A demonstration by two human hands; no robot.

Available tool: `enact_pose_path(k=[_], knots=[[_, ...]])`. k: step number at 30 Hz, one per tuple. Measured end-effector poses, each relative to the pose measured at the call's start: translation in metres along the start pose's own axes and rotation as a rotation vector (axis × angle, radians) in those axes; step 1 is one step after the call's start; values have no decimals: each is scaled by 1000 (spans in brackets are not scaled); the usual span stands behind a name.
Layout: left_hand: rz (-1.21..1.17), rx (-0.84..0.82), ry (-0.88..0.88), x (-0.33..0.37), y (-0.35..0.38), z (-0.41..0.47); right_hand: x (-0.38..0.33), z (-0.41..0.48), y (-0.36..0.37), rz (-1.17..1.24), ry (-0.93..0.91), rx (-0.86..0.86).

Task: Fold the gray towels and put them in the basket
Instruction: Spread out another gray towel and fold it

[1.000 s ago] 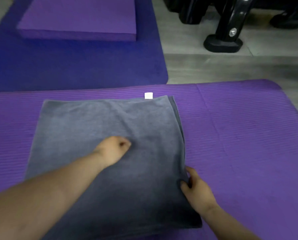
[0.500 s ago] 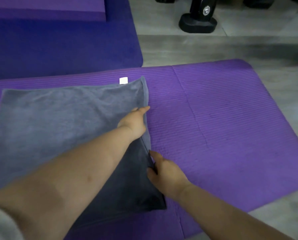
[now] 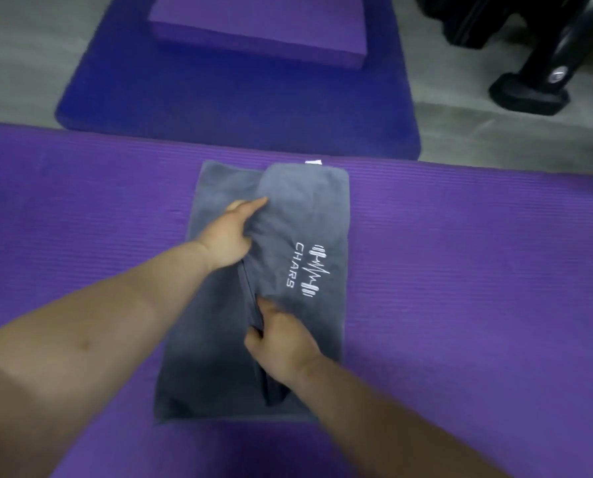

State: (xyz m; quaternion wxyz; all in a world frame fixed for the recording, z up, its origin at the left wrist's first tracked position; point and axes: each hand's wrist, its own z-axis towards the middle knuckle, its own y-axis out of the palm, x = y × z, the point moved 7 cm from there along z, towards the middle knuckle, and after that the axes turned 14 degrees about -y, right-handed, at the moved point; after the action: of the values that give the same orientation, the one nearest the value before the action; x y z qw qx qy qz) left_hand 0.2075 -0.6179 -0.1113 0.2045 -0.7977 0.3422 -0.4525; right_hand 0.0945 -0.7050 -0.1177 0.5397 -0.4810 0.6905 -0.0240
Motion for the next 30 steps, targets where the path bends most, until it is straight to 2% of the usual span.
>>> enact_pose_path(k=[2,5,7,12,14,19,22,26,30], knots=[[-53,-1,-86,-38,-11,0,-8,12,34,8,31,-80],[-335,-48,-257,-83,-11,5,-11,21,64,-22,81,-177],[-481,0,-331,-98,-8,15,-8,23,66,-75,91,-192],[-723,37,-296,-71,1,37,-4,16,63,-162,37,-211],[-637,65,-240,-58,-1,47,-8,16,62,-183,13,-220],[-316,340,-33,-43,-34,47,-17,19,63,-184,-24,-233],[-227,332,-78,-68,-43,46,-21,27,74,-88,-36,-238],[-312,285,-253,-110,-45,16,-7,28,82,11,-38,-270],[-329,290,-253,-153,-33,-60,16,23,56,-114,-40,-139]])
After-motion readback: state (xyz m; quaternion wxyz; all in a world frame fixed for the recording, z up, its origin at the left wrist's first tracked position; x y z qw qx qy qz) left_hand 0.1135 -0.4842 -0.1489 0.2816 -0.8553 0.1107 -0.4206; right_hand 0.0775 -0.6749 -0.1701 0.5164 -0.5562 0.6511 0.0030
